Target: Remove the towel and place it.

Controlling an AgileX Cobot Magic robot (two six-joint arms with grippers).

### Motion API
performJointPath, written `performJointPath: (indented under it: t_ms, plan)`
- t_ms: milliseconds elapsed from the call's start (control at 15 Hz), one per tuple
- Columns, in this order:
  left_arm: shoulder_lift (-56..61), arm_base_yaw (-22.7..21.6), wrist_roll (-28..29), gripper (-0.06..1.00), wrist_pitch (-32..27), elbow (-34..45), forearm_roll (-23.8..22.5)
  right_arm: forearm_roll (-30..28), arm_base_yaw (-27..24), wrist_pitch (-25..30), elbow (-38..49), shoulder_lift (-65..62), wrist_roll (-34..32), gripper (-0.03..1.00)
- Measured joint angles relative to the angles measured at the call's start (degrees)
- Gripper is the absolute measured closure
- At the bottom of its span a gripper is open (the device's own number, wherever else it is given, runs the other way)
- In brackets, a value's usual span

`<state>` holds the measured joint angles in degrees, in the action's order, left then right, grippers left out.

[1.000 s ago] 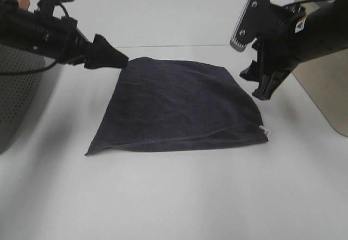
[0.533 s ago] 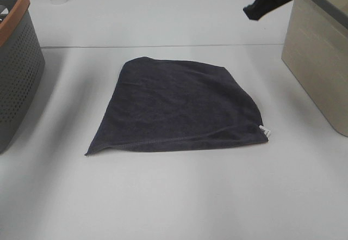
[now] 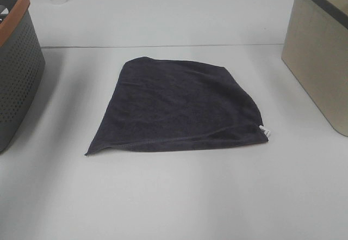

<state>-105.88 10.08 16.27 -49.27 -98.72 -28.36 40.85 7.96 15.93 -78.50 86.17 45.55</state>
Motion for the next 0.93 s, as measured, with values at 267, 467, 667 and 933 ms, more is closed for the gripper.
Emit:
performJointPath:
  t_ms: [267, 467, 667, 933]
  plan:
    - [0.0, 0.0, -11.8, 0.21, 1.6, -3.4, 22.5, -31.9, -4.9, 30.4, -19.0, 6.0, -25.2, 0.37]
    - [0.0, 0.0, -14.3, 0.21, -1.1, -11.0, 28.4, -43.7, -4.9, 44.3, -31.2, 10.8, -32.7, 0.37]
    - [0.0, 0.0, -14.6, 0.21, -7.3, -17.8, 28.4, -44.8, -4.9, 52.0, -38.8, 13.3, -33.3, 0.37]
    - [0.8, 0.0, -14.5, 0.21, -17.5, -23.3, 23.3, -45.7, -4.9, 53.9, -39.5, 13.1, -33.5, 0.37]
